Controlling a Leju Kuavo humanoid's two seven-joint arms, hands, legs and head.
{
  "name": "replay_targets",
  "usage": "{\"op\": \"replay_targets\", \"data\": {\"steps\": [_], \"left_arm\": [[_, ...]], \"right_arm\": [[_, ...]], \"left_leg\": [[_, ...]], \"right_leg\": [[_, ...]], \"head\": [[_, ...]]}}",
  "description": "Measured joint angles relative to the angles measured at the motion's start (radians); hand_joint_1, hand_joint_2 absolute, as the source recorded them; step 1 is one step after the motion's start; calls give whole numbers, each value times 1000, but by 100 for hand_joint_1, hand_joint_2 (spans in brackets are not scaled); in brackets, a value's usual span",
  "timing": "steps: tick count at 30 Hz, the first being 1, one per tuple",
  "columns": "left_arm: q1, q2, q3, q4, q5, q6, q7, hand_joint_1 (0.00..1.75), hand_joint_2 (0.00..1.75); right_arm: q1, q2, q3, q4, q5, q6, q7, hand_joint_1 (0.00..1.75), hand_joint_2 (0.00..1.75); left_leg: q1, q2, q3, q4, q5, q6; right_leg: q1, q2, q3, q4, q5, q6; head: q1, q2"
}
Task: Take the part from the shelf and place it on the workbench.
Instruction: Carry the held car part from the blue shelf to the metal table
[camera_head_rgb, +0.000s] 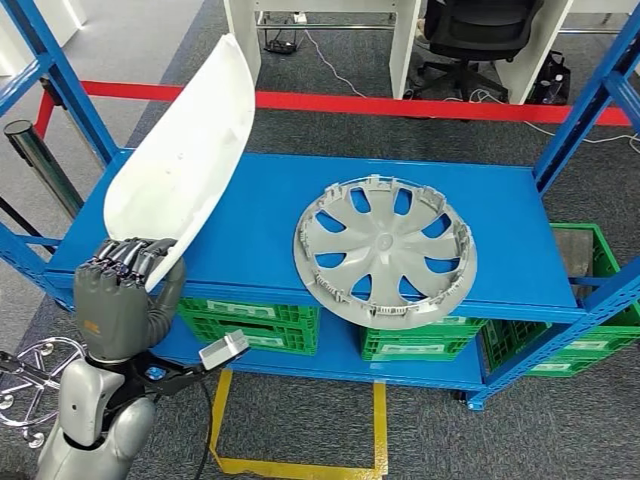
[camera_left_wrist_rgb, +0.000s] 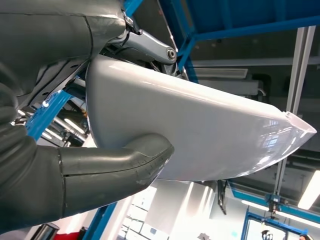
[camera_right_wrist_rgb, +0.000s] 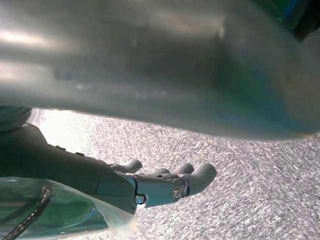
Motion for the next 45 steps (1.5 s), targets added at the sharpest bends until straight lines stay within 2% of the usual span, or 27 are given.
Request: {"op": "replay_targets", "data": {"steps": [13, 17, 19, 20, 21, 24, 25, 26, 27, 28, 29, 30, 31, 33, 35, 36, 37, 39, 40, 41, 42, 44, 45], "left_arm": [[124, 32, 114, -71, 20, 0, 14, 175, 175], [149, 43, 143, -87, 18, 1, 14, 175, 175], [157, 47, 152, -94, 18, 1, 14, 175, 175], [160, 49, 155, -97, 18, 1, 15, 175, 175], [161, 50, 157, -99, 18, 1, 16, 175, 175], [170, 53, 161, -99, 18, 1, 21, 175, 175], [173, 54, 162, -99, 18, 1, 22, 175, 175], [175, 55, 164, -99, 18, 1, 23, 175, 175], [177, 55, 165, -99, 18, 1, 24, 175, 175], [177, 56, 166, -99, 17, 1, 26, 175, 175], [178, 57, 166, -99, 16, 1, 28, 175, 175], [178, 58, 166, -99, 14, 1, 31, 175, 175], [179, 60, 166, -100, 13, 1, 32, 175, 175], [180, 64, 167, -100, 12, 1, 35, 175, 175], [181, 68, 167, -100, 11, 2, 38, 175, 175], [181, 71, 167, -100, 11, 2, 39, 175, 175], [182, 74, 168, -100, 11, 2, 40, 175, 175], [183, 78, 168, -100, 10, 2, 41, 175, 175], [185, 80, 168, -100, 10, 2, 41, 175, 175], [186, 82, 168, -100, 10, 2, 42, 175, 175], [187, 83, 168, -100, 10, 2, 42, 175, 175], [187, 86, 168, -101, 11, 2, 43, 175, 175], [187, 87, 168, -103, 11, 2, 43, 175, 175]], "right_arm": [[7, 25, 0, 0, -17, -21, 2, 0, 0], [7, 31, 0, 0, -18, -22, 2, 0, 0], [7, 34, 0, -1, -19, -23, 2, 0, 0], [7, 34, 0, -1, -19, -23, 2, 0, 0], [7, 35, 0, -1, -20, -23, 3, 0, 0], [8, 35, 0, -1, -21, -23, 4, 0, 0], [9, 35, 0, -1, -22, -23, 5, 0, 0], [10, 35, 0, -1, -22, -23, 5, 0, 0], [11, 35, 0, -1, -23, -23, 6, 0, 0], [12, 35, 0, -1, -23, -23, 6, 0, 0], [11, 35, 0, -1, -23, -24, 6, 0, 0], [9, 35, 0, -1, -24, -24, 6, 0, 0], [8, 35, 0, -1, -24, -25, 6, 0, 0], [7, 36, 0, -1, -24, -26, 7, 0, 0], [8, 36, 0, -1, -24, -26, 9, 0, 0], [7, 36, 0, -1, -24, -27, 10, 0, 0], [5, 37, 0, -1, -24, -27, 10, 0, 0], [3, 38, 0, -1, -24, -27, 10, 0, 0], [4, 39, 0, -1, -24, -27, 11, 0, 0], [5, 40, 0, -1, -24, -28, 12, 0, 0], [5, 40, 0, -1, -24, -28, 13, 0, 0], [4, 42, 0, -1, -25, -30, 14, 0, 0], [3, 43, 0, -1, -25, -31, 15, 0, 0]], "left_leg": [[-4, 0, -3, 6, -3, 4], [-7, 0, -9, 15, -2, 15], [-6, 1, -11, 8, 9, 26], [-4, 3, -11, 0, 16, 33], [-2, 5, -14, -9, 24, 41], [-4, 9, -31, -12, 37, 50], [-5, 9, -37, -10, 40, 50], [-6, 9, -43, -7, 43, 49], [-5, 10, -47, -4, 45, 47], [-5, 10, -51, 0, 47, 44], [-5, 10, -55, 4, 48, 40], [-7, 11, -60, 9, 50, 35], [-8, 11, -65, 14, 54, 29], [-9, 13, -72, 18, 64, 14], [-5, 7, -79, 26, 54, 1], [-4, -2, -88, 47, 29, -5], [-2, -12, -103, 89, -12, -10], [0, -25, -139, 214, -101, -17], [1, -27, -148, 266, -125, -19], [1, -28, -143, 288, -127, -19], [1, -28, -122, 274, -111, -18], [1, -32, -35, 154, -61, -13], [0, -35, 11, 82, -49, -9]], "right_leg": [[-5, 0, -1, -1, 2, 3], [-8, 0, -1, -2, 8, 15], [-9, 1, -3, -4, 11, 24], [-8, 2, -9, 4, -1, 27], [-8, 4, -22, 32, -25, 27], [-6, 8, -96, 211, -126, 26], [-6, 8, -111, 255, -139, 27], [-7, 8, -110, 263, -131, 28], [-7, 7, -90, 234, -106, 28], [-8, 5, -52, 169, -73, 27], [-7, 0, -13, 101, -52, 26], [-5, -3, 18, 46, -37, 23], [-3, -5, 35, 12, -33, 21], [1, -3, 31, 5, -31, 11], [-1, 0, 18, 2, -19, -7], [-3, 1, 10, 0, -11, -17], [-4, 3, 2, -1, -1, -26], [-2, 7, -23, 0, 19, -33], [-1, 9, -36, 1, 29, -33], [0, 10, -49, 3, 38, -32], [0, 12, -62, 4, 46, -30], [0, 16, -83, 7, 62, -24], [1, 19, -92, 9, 70, -20]], "head": [[0, 0], [0, 0], [0, 0], [0, 0], [2, 0], [6, 0], [6, 0], [6, 0], [6, 0], [6, 0], [6, 0], [6, 0], [5, 0], [5, 0], [5, 0], [5, 0], [4, 0], [4, 0], [4, 0], [4, 0], [4, 0], [4, 0], [5, 0]]}}
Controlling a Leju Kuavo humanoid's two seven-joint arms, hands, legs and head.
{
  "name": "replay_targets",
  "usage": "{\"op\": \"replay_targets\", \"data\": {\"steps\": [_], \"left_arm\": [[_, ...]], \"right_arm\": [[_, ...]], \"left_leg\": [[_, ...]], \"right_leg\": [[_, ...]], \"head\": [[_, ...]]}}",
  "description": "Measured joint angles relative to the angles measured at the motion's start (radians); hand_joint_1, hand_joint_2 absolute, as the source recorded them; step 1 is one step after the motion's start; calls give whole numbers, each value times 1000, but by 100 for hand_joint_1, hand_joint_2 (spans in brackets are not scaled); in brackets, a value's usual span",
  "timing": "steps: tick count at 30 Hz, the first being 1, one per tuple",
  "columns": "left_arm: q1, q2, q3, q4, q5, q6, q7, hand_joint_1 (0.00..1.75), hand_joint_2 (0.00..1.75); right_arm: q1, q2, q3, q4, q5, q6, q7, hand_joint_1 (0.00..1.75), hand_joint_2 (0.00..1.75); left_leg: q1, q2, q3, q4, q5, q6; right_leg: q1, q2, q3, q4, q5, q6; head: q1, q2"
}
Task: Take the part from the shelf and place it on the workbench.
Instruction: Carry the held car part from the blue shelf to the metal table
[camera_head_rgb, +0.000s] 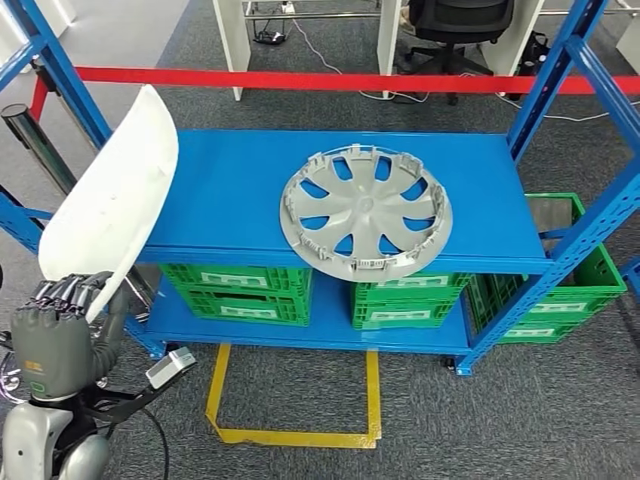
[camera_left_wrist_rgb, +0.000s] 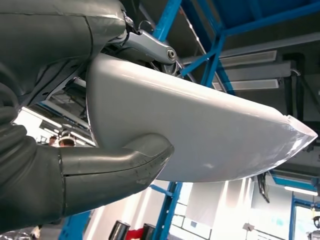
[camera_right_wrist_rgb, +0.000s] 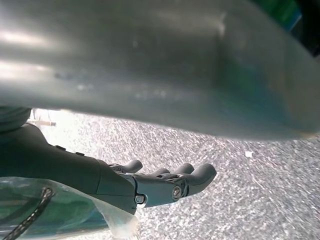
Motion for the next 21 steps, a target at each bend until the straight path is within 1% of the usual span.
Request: {"op": "replay_targets", "data": {"steps": [1, 2, 3, 4, 5, 6, 7, 8, 9, 10, 11, 12, 13, 14, 15, 16, 17, 18, 19, 20, 21], "left_arm": [[0, 1, 0, -2, 0, 0, 0, 175, 175], [0, 2, 0, -4, 2, 0, 0, 175, 175], [0, 4, 0, -5, 4, 0, 0, 175, 175], [1, 5, 0, -5, 7, 0, 1, 175, 175], [2, 6, 0, -5, 10, 0, 1, 175, 175], [3, 7, 1, -5, 14, 0, 1, 175, 175], [4, 7, 2, -5, 18, 0, 0, 175, 175], [6, 8, 3, -5, 23, 0, 0, 175, 175], [10, 9, 5, -5, 28, 0, -1, 175, 175], [14, 9, 7, -5, 31, 0, -2, 175, 175], [17, 10, 9, -5, 34, 0, -3, 175, 175], [19, 10, 10, -5, 36, 0, -5, 175, 175], [21, 10, 12, -6, 39, 0, -9, 175, 175], [23, 10, 15, -6, 45, 0, -15, 175, 175], [25, 9, 18, -7, 51, 0, -24, 175, 175], [27, 9, 22, -9, 57, 0, -35, 175, 175], [27, 8, 26, -11, 65, 1, -45, 175, 175], [28, 7, 30, -12, 70, 1, -55, 175, 175], [28, 5, 33, -12, 75, 1, -64, 175, 175], [28, 3, 37, -12, 80, 1, -72, 175, 175], [28, 1, 40, -12, 84, 1, -78, 175, 175]], "right_arm": [[-1, 1, 0, 0, 0, -1, 0, 0, 0], [-1, 3, 0, 0, -1, -2, 1, 0, 0], [-1, 4, 0, 0, -4, -3, 2, 0, 0], [0, 6, 0, -1, -7, -4, 2, 0, 0], [2, 7, 0, -1, -11, -7, 3, 0, 0], [4, 8, 0, -1, -15, -9, 4, 0, 0], [6, 9, 0, -1, -19, -10, 4, 0, 0], [6, 10, 0, -1, -23, -12, 5, 0, 0], [6, 10, -1, -1, -26, -14, 5, 0, 0], [6, 11, -1, -1, -29, -15, 4, 0, 0], [6, 11, -1, -1, -31, -16, 4, 0, 0], [7, 11, -1, -1, -33, -17, 4, 0, 0], [7, 11, -2, -1, -35, -19, 3, 0, 0], [7, 11, -4, -1, -40, -21, 1, 0, 0], [6, 11, -6, -1, -46, -23, -2, 0, 0], [5, 11, -9, -1, -54, -26, -7, 0, 0], [4, 11, -13, -1, -63, -29, -12, 0, 0], [5, 11, -18, -1, -72, -30, -18, 0, 0], [7, 11, -24, -1, -81, -31, -24, 0, 0], [10, 11, -30, -1, -92, -31, -31, 0, 0], [13, 11, -37, -1, -102, -30, -38, 0, 0]], "left_leg": [[-1, -3, 32, -54, 3, 4], [-4, -6, 48, -85, 1, 8], [-7, -6, 49, -95, 1, 14], [-7, -4, 41, -97, 9, 22], [-7, -1, 34, -100, 19, 30], [-6, 3, 25, -103, 31, 40], [-5, 7, 14, -106, 44, 48], [-6, 10, 1, -106, 56, 54], [-8, 11, -15, -105, 68, 58], [-11, 13, -31, -104, 80, 59], [-13, 15, -48, -102, 92, 59], [-16, 16, -64, -99, 102, 59], [-18, 17, -80, -95, 112, 58], [-19, 18, -92, -92, 120, 56], [-21, 19, -103, -87, 128, 53], [-22, 19, -111, -83, 136, 49], [-23, 21, -116, -81, 144, 44], [-22, 22, -119, -80, 152, 38], [-20, 23, -122, -81, 161, 32], [-18, 21, -125, -79, 159, 25], [-16, 17, -131, -69, 141, 18]], "right_leg": [[1, 2, -6, 0, 9, 5], [1, 3, -10, -1, 19, 11], [1, 4, -12, -4, 29, 17], [0, 6, -13, -7, 39, 24], [-1, 6, -17, -5, 36, 29], [-1, 5, -27, 10, 13, 34], [-1, 5, -41, 44, -27, 37], [-1, 2, -58, 97, -82, 38], [-1, 2, -75, 164, -133, 39], [0, 1, -85, 228, -164, 40], [0, 1, -83, 270, -173, 40], [0, 1, -66, 282, -160, 39], [1, 0, -30, 254, -133, 36], [3, -1, 22, 195, -110, 31], [6, -5, 82, 117, -103, 25], [9, -8, 134, 42, -108, 20], [12, -10, 164, -10, -120, 16], [16, -11, 177, -39, -129, 13], [16, -11, 173, -47, -126, 8], [16, -12, 164, -48, -117, 1], [14, -13, 156, -50, -107, -8]], "head": [[0, 0], [1, 0], [1, 0], [1, 0], [1, 0], [3, 0], [5, 0], [6, 0], [8, 0], [8, 0], [8, 0], [8, 0], [8, 0], [8, 0], [8, 0], [8, 0], [7, 0], [7, 0], [7, 0], [7, 0], [6, 0]]}}
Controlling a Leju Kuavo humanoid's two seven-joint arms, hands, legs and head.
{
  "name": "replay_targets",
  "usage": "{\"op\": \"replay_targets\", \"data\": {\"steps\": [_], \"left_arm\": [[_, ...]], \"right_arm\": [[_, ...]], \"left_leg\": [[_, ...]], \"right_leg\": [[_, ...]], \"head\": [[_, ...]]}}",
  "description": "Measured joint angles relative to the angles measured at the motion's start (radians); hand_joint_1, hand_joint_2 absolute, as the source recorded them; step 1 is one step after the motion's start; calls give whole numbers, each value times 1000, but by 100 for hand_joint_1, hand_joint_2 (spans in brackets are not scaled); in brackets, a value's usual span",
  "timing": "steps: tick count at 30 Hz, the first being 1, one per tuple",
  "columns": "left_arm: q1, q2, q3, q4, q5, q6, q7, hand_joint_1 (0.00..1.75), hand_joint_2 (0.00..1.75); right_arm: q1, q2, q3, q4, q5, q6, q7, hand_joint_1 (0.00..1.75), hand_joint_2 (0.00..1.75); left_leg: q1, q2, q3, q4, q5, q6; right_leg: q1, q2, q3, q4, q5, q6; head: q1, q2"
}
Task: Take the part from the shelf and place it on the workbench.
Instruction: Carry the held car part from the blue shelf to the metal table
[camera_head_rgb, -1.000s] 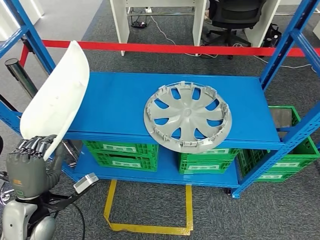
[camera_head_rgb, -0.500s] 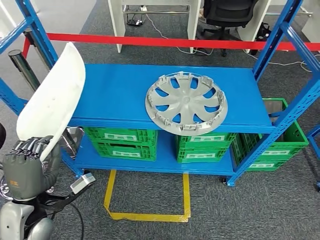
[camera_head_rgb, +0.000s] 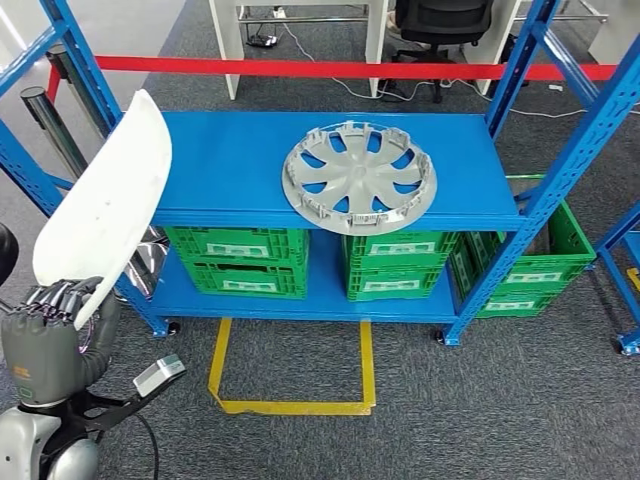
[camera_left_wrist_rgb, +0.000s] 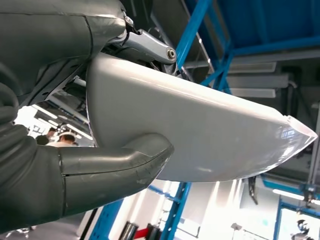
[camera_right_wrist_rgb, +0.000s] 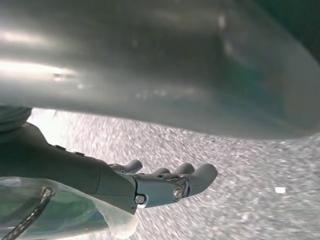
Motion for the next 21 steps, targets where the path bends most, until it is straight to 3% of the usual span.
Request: {"op": "replay_targets", "data": {"steps": [1, 3, 4, 5, 6, 7, 9, 11, 14, 15, 17, 19, 20, 21], "left_arm": [[0, -2, 4, 0, 5, 0, -6, 175, 175], [-1, -6, 11, 0, 12, 0, -15, 175, 175], [-3, -7, 14, 0, 16, 0, -19, 175, 175], [-5, -9, 16, 1, 18, 0, -21, 175, 175], [-8, -10, 17, 1, 20, 0, -24, 175, 175], [-11, -12, 18, 1, 22, 0, -25, 175, 175], [-16, -14, 19, 2, 23, 0, -28, 175, 175], [-23, -17, 22, 2, 24, 0, -29, 175, 175], [-30, -20, 25, 4, 28, 0, -23, 175, 175], [-34, -21, 25, 6, 29, 0, -19, 175, 175], [-45, -22, 24, 14, 30, 0, -7, 175, 175], [-58, -22, 16, 26, 27, 0, 6, 175, 175], [-62, -22, 11, 33, 25, 0, 11, 175, 175], [-65, -22, 6, 40, 23, 0, 15, 175, 175]], "right_arm": [[2, 0, -8, 0, -11, 2, -7, 0, 0], [4, -1, -23, 1, -30, 11, -21, 0, 0], [5, -2, -31, 1, -39, 17, -25, 0, 0], [6, -3, -38, 1, -45, 21, -28, 0, 0], [8, -4, -44, 2, -51, 25, -30, 0, 0], [9, -4, -49, 2, -54, 28, -31, 0, 0], [11, -6, -57, 3, -59, 30, -32, 0, 0], [10, -10, -66, 4, -68, 29, -30, 0, 0], [14, -15, -80, 9, -90, 31, 8, 0, 0], [16, -17, -85, 11, -98, 38, 36, 0, 0], [20, -21, -95, 15, -117, 66, 117, 0, 0], [21, -24, -104, 18, -135, 94, 204, 0, 0], [21, -25, -109, 20, -141, 102, 237, 0, 0], [22, -26, -112, 21, -146, 108, 261, 0, 0]], "left_leg": [[2, -4, -9, 27, -38, -7], [9, -9, -33, 137, -145, -20], [13, -9, -43, 203, -182, -25], [16, -10, -44, 250, -195, -29], [19, -10, -32, 268, -185, -33], [22, -10, -3, 245, -160, -36], [28, -13, 93, 114, -122, -42], [27, -21, 157, 4, -124, -35], [20, -21, 146, -16, -118, -5], [20, -19, 136, -17, -109, 7], [20, -13, 110, -20, -86, 29], [15, -12, 77, -19, -60, 38], [11, -11, 59, -18, -46, 40], [8, -11, 41, -17, -33, 40]], "right_leg": [[-2, -2, -10, -2, 12, -7], [-4, -2, -32, -1, 36, -15], [-4, -2, -45, 1, 48, -14], [-4, -1, -59, 4, 60, -12], [-5, 0, -77, 9, 71, -9], [-7, 0, -93, 15, 79, -5], [-10, 1, -123, 30, 91, 5], [-10, 4, -143, 41, 104, 20], [-12, 5, -157, 41, 127, 42], [-13, 6, -165, 48, 116, 47], [-15, 6, -192, 116, 37, 52], [-14, 6, -225, 247, -61, 53], [-14, 6, -231, 302, -81, 53], [-13, 6, -224, 333, -76, 51]], "head": [[-1, 0], [-3, 0], [-4, 0], [-4, 0], [-4, 0], [-4, 0], [-4, 0], [-4, 0], [-4, 0], [-4, 0], [-1, 0], [1, 0], [1, 0], [1, 0]]}}
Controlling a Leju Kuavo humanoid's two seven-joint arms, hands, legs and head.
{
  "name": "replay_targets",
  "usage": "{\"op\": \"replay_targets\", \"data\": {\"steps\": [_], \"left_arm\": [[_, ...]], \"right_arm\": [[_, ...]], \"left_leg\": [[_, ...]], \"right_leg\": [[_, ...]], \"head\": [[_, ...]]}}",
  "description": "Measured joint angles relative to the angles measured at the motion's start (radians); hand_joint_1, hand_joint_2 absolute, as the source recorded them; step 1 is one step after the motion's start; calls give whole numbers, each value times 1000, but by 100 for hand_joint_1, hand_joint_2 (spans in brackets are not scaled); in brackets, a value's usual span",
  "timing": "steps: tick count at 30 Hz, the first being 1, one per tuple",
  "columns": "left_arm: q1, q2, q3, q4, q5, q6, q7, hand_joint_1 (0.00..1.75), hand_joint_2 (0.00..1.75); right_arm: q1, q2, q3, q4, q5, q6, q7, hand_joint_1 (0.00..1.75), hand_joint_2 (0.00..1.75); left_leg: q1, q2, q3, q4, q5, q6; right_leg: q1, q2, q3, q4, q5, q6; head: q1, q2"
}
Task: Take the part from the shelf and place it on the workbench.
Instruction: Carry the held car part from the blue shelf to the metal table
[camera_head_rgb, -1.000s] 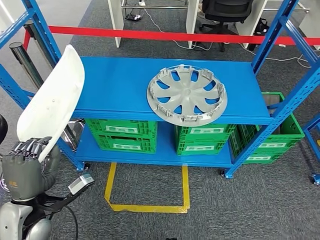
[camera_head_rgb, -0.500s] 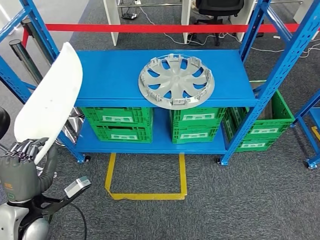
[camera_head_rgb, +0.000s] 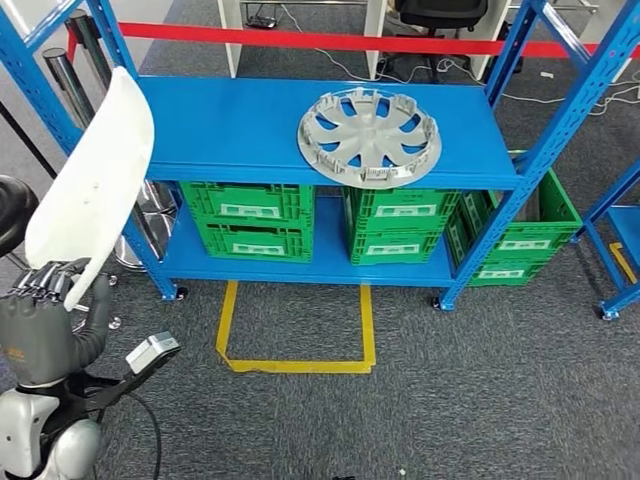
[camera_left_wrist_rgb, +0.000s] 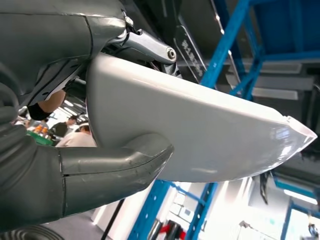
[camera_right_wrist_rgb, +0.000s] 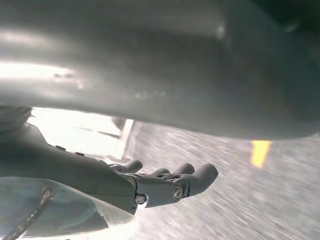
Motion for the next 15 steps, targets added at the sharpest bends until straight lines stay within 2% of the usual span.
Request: {"op": "replay_targets", "data": {"steps": [1, 2, 3, 4, 5, 6, 7, 8, 9, 10, 11, 13, 14, 15], "left_arm": [[-2, 0, -4, 6, -2, 0, 3, 175, 175], [-3, 0, -8, 10, -2, 0, 6, 175, 175], [-6, 0, -11, 14, -2, 0, 8, 175, 175], [-9, 0, -14, 17, -2, 0, 10, 175, 175], [-12, 0, -16, 19, -1, 0, 12, 175, 175], [-14, 0, -18, 21, -1, 0, 14, 175, 175], [-15, -1, -18, 22, -1, 0, 16, 175, 175], [-16, -1, -19, 24, -1, 0, 17, 175, 175], [-16, -1, -20, 25, 0, 0, 18, 175, 175], [-17, -1, -20, 27, 0, 0, 18, 175, 175], [-17, -1, -20, 29, 0, 0, 19, 175, 175], [-17, -1, -21, 33, 1, 0, 19, 175, 175], [-17, -1, -21, 36, 1, 0, 19, 175, 175], [-17, 0, -21, 38, 1, 0, 19, 175, 175]], "right_arm": [[0, -1, -4, 1, -4, 2, 15, 0, 0], [0, -1, -7, 2, -7, 3, 25, 0, 0], [0, -2, -10, 2, -10, 2, 32, 0, 0], [-1, -3, -12, 3, -13, -2, 36, 0, 0], [-2, -4, -14, 3, -16, -8, 36, 0, 0], [-3, -4, -16, 4, -18, -13, 34, 0, 0], [-2, -4, -16, 4, -19, -18, 32, 0, 0], [-2, -3, -17, 4, -20, -21, 30, 0, 0], [-1, -2, -17, 4, -21, -22, 29, 0, 0], [-1, -2, -17, 4, -22, -23, 28, 0, 0], [-1, -2, -17, 5, -22, -24, 28, 0, 0], [-1, -2, -18, 5, -22, -26, 28, 0, 0], [0, -2, -18, 5, -22, -25, 28, 0, 0], [0, -2, -18, 5, -22, -25, 28, 0, 0]], "left_leg": [[-3, 1, -16, 1, 12, 0], [-6, 2, -30, 1, 24, -1], [-8, 4, -42, 1, 36, -3], [-10, 4, -52, 3, 47, -6], [-11, 6, -59, 3, 58, -9], [-11, 8, -64, 1, 70, -14], [-10, 9, -66, -2, 82, -19], [-8, 10, -69, -6, 90, -25], [-7, 7, -73, -5, 83, -31], [-6, 4, -79, 13, 55, -37], [-4, 1, -89, 51, 10, -43], [3, -2, -112, 178, -92, -54], [6, -2, -119, 240, -119, -59], [9, -2, -114, 277, -123, -62]], "right_leg": [[2, 0, 24, -6, 25, -4], [4, 0, 66, -46, 54, -10], [9, -1, 123, -117, 70, -17], [13, -2, 185, -202, 71, -25], [17, -2, 234, -275, 61, -30], [21, -2, 263, -323, 49, -33], [23, -2, 270, -347, 47, -34], [22, -2, 262, -351, 54, -38], [20, -4, 254, -353, 66, -46], [18, -6, 247, -356, 79, -54], [15, -8, 238, -358, 92, -62], [16, -9, 211, -351, 114, -69], [16, -9, 193, -346, 124, -68], [16, -9, 174, -338, 133, -67]], "head": [[0, 0], [0, 0], [0, 0], [-1, 0], [-1, 0], [-1, 0], [-1, 0], [-1, 0], [-1, 0], [-3, 0], [-5, 0], [-7, 0], [-8, 0], [-8, 0]]}}
